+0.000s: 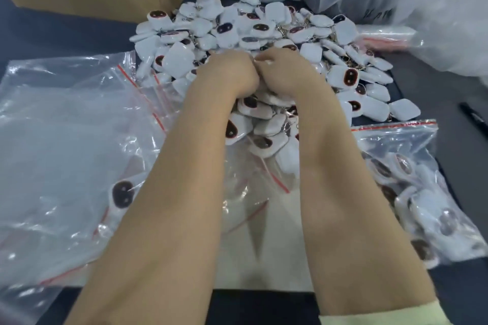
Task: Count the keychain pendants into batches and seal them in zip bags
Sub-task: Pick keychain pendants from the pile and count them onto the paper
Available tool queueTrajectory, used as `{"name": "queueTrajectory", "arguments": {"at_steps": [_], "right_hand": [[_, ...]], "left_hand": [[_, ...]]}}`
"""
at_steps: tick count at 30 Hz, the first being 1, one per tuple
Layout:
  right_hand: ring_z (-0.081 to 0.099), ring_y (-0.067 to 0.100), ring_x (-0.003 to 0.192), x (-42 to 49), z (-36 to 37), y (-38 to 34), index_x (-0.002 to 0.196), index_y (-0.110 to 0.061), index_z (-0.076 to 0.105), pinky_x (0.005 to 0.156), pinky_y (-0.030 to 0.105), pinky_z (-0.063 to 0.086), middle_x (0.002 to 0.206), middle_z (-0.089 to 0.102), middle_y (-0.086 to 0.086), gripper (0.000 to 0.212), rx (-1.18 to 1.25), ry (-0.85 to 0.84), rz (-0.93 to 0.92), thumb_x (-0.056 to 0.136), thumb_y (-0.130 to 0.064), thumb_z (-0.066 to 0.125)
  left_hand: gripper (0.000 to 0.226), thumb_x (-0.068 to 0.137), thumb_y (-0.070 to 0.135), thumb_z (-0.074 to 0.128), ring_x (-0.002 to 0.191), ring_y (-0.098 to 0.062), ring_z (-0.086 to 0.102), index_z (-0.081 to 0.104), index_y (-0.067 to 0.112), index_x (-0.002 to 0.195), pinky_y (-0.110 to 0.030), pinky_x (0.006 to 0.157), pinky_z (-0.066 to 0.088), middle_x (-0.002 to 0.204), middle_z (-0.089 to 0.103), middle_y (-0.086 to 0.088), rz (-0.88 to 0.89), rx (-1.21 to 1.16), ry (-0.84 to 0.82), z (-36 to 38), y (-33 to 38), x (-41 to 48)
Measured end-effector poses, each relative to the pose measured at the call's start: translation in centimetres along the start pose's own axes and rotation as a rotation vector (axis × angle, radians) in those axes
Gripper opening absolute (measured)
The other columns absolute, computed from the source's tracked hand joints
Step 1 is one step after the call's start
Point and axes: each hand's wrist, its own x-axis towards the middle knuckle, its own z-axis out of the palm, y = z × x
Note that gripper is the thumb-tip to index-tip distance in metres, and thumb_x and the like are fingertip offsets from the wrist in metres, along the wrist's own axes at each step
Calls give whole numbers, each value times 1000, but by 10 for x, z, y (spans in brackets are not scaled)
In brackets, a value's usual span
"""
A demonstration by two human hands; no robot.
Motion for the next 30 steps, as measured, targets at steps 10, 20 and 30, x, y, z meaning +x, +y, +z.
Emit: {"name": "queueTrajectory", "arguments": {"at_steps": [10,20,30], "right_hand": [[54,20,116,-79,-1,0,122,-14,62,83,21,36,125,60,4,35,136,308,63,91,-10,48],[57,14,85,-138,52,-11,95,-10,67,74,21,38,84,64,-2,23,477,474,-8,89,-4,46],[36,26,128,-127,64,2,137,-21,46,102,31,29,141,48,1,40,-56,283,-112,97,-22,44]], "left_hand": [[35,92,12,43,125,-25,44,58,11,123,-38,106,32,134,49,-10,-50,-520,550,29,9,-97],[40,86,-9,38,131,-26,37,50,1,124,-33,109,28,138,43,-16,-92,-933,668,70,13,-137],[27,93,9,40,100,-9,47,52,13,117,-6,71,27,122,48,1,-193,-955,650,72,5,-133]]}}
